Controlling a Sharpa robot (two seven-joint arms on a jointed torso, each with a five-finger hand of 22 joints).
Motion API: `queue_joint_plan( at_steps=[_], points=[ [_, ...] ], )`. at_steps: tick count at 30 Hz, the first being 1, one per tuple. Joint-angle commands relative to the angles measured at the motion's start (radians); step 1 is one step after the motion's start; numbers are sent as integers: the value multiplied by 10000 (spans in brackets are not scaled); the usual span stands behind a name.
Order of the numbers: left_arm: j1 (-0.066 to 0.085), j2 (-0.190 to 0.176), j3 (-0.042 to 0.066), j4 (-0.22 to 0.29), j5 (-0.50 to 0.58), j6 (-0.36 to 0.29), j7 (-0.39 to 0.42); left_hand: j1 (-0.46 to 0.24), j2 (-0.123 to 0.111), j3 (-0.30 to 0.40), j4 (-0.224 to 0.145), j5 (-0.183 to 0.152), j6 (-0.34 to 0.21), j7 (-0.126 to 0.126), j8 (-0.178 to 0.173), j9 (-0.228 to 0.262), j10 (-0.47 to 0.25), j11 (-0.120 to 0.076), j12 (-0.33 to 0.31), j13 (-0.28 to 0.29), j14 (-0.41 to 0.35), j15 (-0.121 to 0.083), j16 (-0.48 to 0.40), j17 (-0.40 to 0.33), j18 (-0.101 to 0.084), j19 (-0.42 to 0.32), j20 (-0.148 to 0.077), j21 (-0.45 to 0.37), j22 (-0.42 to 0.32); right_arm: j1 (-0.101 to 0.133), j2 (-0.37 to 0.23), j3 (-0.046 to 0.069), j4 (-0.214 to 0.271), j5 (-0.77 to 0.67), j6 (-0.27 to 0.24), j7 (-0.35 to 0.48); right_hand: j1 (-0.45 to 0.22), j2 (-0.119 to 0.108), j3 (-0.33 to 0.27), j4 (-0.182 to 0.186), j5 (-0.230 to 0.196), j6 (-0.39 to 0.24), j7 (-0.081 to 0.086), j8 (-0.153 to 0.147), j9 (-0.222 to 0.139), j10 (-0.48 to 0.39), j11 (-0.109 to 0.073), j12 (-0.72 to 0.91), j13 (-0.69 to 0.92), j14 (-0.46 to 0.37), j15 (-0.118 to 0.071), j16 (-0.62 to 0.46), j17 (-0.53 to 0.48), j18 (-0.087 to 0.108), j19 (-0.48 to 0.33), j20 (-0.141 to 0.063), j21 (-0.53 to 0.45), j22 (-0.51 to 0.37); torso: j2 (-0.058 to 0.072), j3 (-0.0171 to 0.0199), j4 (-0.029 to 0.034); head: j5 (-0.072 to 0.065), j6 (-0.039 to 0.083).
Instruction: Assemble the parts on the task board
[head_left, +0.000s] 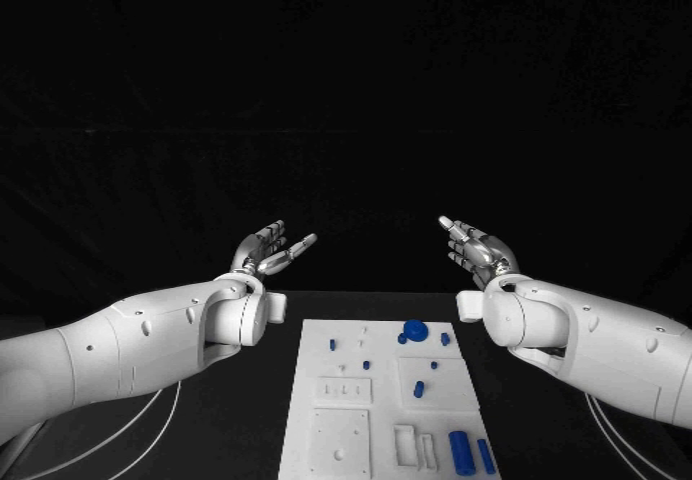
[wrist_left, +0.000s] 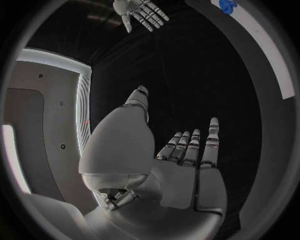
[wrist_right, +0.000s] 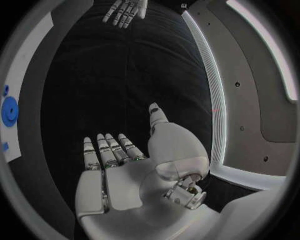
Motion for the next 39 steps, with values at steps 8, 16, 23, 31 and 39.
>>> queue_joint_plan(
  at_steps=[8,16,23,31,39],
  points=[
    [451,320,-346,-758,298,1499,-637,520,444,316,43,47,984,303,102,62,1127,276,98,79,1196,54,115,78,408,1126,80,201,109,354,290,183,-1290,-656,3379,-2063,2528,-474,1072,-1952,-146,3422,431,268,193,3673,64,216,193,3222,282,229,177,365,2399,-236,394,226,1,1,2,0,-1],
    [451,-204,-351,-393,-380,2811,-971,446,2027,122,-2273,50,5453,510,300,270,7141,347,316,304,6973,214,346,320,251,4011,-971,1411,457,374,74,204,-1334,-6805,2721,-1640,2439,-1402,3897,-2457,-54,7629,90,384,375,7761,-676,344,322,8098,-693,372,381,41,7036,-1202,852,431,78,16,3,-31,-291],
    [573,-878,-347,313,-764,3853,-998,560,2239,230,-2970,-541,6706,520,362,345,8319,229,334,312,8286,-192,351,400,-350,4744,-1742,1936,525,372,-106,206,-847,-11063,2951,-2179,2167,-2042,4891,-2441,-113,8034,-26,421,402,8512,-1028,360,334,10532,-1596,721,753,167,9297,-2069,1300,580,336,0,-56,-74,-365],
    [713,-1570,-329,1507,-1099,3793,-594,681,2172,166,-3360,-567,7266,388,424,403,8873,-9,358,312,9355,-642,813,574,-463,5298,-2195,2608,772,370,-353,208,-162,-13725,3408,-2882,2312,-2289,4583,-2397,-12,8552,-178,393,410,9056,-1317,355,335,12215,-2176,1917,1849,520,11341,-2715,2280,971,722,25,-23,-133,-352],
    [738,-2003,-304,2618,-1094,3603,-233,526,2197,378,-3750,-518,7330,371,394,392,9014,-62,350,310,9387,-716,1020,543,-621,4837,-2367,3464,1283,241,-472,209,428,-15935,3360,-3751,2286,-2638,4858,-2418,-202,8712,-296,391,408,9331,-1475,355,337,12105,-2433,5902,4053,634,12326,-3276,4067,2193,1050,-3,103,-302,-353]
  ],
)
